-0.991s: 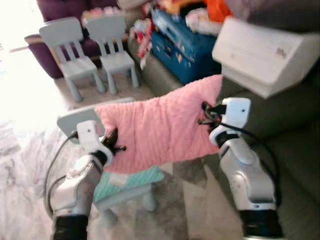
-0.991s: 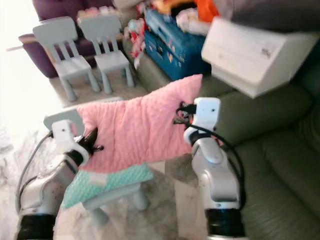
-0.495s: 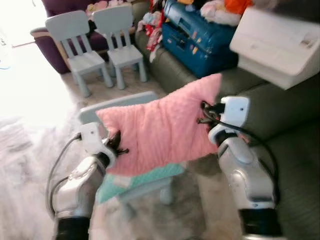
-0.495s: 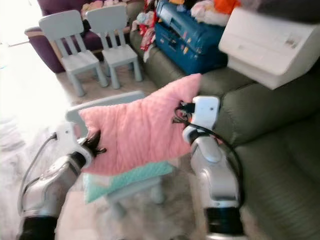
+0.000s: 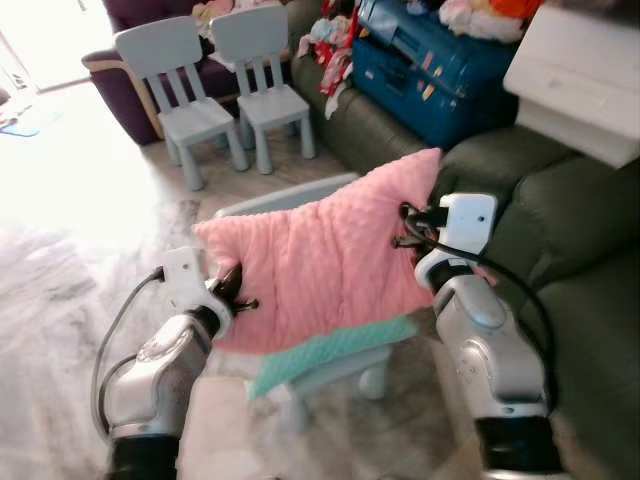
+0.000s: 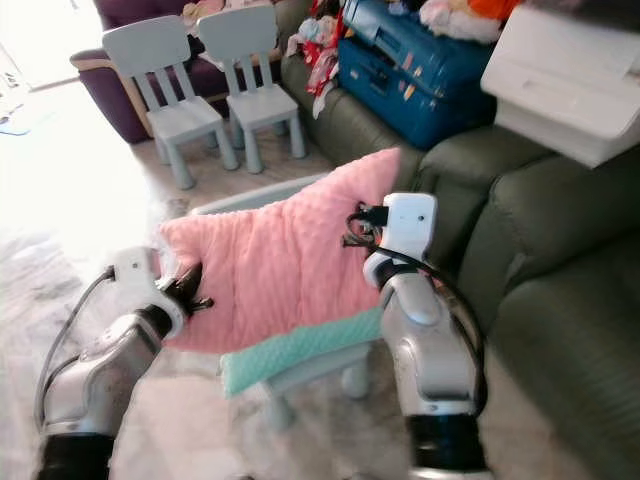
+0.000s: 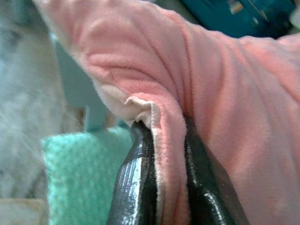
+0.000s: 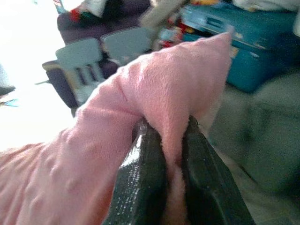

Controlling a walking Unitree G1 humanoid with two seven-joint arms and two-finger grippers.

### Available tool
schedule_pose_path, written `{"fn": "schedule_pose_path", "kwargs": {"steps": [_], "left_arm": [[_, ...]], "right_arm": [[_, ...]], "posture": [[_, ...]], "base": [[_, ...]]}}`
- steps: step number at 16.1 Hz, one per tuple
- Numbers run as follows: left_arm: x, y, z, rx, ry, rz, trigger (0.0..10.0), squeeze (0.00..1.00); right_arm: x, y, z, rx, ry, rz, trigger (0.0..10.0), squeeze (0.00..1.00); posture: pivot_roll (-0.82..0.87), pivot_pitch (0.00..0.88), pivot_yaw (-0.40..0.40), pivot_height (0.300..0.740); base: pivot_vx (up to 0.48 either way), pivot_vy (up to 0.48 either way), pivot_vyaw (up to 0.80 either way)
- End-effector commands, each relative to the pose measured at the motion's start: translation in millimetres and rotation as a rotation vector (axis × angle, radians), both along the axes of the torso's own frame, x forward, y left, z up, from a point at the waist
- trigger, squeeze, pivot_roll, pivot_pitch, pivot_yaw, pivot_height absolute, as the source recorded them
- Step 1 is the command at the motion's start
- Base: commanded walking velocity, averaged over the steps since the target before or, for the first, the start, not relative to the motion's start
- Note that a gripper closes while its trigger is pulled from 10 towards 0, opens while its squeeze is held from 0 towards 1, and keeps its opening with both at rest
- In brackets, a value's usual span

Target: Move the pillow to the sofa

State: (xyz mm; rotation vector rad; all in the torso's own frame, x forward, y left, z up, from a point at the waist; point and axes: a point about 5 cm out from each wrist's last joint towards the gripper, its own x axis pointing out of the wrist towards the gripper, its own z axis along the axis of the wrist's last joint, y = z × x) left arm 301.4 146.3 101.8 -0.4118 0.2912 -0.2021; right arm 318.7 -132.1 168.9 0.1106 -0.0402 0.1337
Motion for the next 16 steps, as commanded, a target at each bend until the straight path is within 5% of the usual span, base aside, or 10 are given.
{"fn": "schedule_pose_path", "kwargs": {"steps": [1, 8, 16], "left_arm": [[1.2, -1.1, 4.6, 0.017, -0.019, -0.017, 10.0, 0.0], [1.6, -2.7, 8.3, 0.017, -0.052, -0.028, 10.0, 0.0], [0.7, -2.0, 11.5, 0.031, -0.071, -0.042, 10.0, 0.0]], "right_arm": [[0.6, 3.2, 5.5, 0.01, -0.021, 0.011, 10.0, 0.0], [1.4, 5.2, 3.6, 0.004, -0.008, 0.013, 10.0, 0.0], [4.2, 10.0, 1.5, 0.003, 0.011, 0.029, 10.0, 0.0]], "posture": [[-0.13, 0.104, 0.038, 0.74], [-0.13, 0.104, 0.038, 0.74], [-0.12, 0.095, 0.038, 0.74]], "base": [[0.0, 0.48, 0.0], [0.0, 0.0, 0.0], [0.0, 0.0, -0.79]]}}
